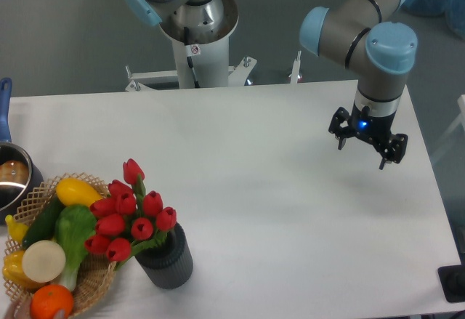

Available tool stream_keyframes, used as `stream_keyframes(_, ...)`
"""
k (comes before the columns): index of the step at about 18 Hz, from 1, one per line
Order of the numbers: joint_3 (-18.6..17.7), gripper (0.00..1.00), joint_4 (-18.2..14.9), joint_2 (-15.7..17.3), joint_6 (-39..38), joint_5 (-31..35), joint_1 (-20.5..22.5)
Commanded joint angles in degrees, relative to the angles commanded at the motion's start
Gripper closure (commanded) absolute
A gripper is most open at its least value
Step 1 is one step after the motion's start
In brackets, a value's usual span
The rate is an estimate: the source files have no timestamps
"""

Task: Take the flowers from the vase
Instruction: 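Move the open gripper across the table toward the red tulips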

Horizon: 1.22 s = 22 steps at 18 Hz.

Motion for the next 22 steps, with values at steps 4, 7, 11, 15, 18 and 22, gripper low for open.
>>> stream_keyframes(4, -0.09, 0.0, 0.0, 0.18, -2.19, -0.09, -3.25)
stream_keyframes(7, 0.44, 0.0, 0.17, 0.09, -6.32, -1.23, -3.25)
stream_keyframes(11, -1.57, 0.0, 1.05, 0.09, -11.85, -2.19, -5.7)
stream_keyframes(15, -3.51, 0.0, 4.83, -0.26, -12.31, -5.52, -6.51)
stream_keyframes(18, -4.48, 0.0, 4.83, 0.35, -12.13, -13.95, -6.68)
stream_keyframes(22, -4.92, 0.0, 5.1, 0.44, -12.04, -17.56, -9.05)
